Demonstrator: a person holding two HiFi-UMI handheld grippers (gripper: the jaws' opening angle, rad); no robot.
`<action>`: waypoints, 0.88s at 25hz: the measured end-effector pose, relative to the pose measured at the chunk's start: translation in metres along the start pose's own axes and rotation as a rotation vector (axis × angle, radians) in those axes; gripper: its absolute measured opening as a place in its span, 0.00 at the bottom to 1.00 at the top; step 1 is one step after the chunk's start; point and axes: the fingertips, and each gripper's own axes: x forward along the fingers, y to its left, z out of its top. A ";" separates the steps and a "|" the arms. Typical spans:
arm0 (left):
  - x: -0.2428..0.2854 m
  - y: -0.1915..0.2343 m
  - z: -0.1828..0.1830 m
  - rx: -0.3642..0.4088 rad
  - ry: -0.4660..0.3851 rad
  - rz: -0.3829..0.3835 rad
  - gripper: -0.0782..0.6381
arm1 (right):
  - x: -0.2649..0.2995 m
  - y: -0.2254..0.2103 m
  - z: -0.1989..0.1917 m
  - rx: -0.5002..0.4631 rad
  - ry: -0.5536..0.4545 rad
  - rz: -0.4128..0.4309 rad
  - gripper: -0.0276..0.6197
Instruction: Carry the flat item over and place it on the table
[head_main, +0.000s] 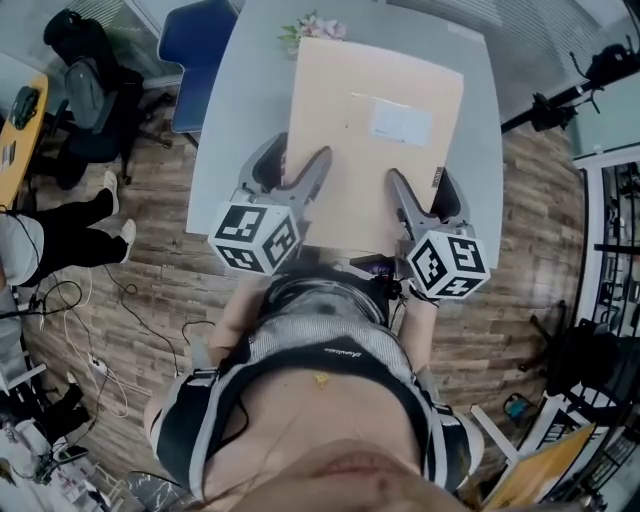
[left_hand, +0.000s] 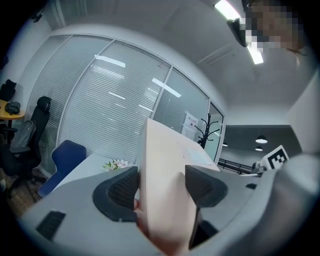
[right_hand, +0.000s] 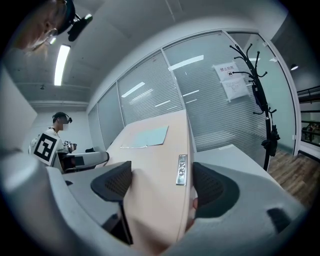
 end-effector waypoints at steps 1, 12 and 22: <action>0.004 0.003 0.001 0.000 0.003 -0.003 0.52 | 0.005 -0.001 0.001 0.002 0.001 -0.003 0.64; 0.032 0.027 0.007 0.006 0.033 -0.025 0.51 | 0.037 -0.005 0.002 0.025 0.013 -0.029 0.63; 0.045 0.036 0.004 0.003 0.051 -0.033 0.51 | 0.049 -0.010 -0.002 0.034 0.033 -0.041 0.63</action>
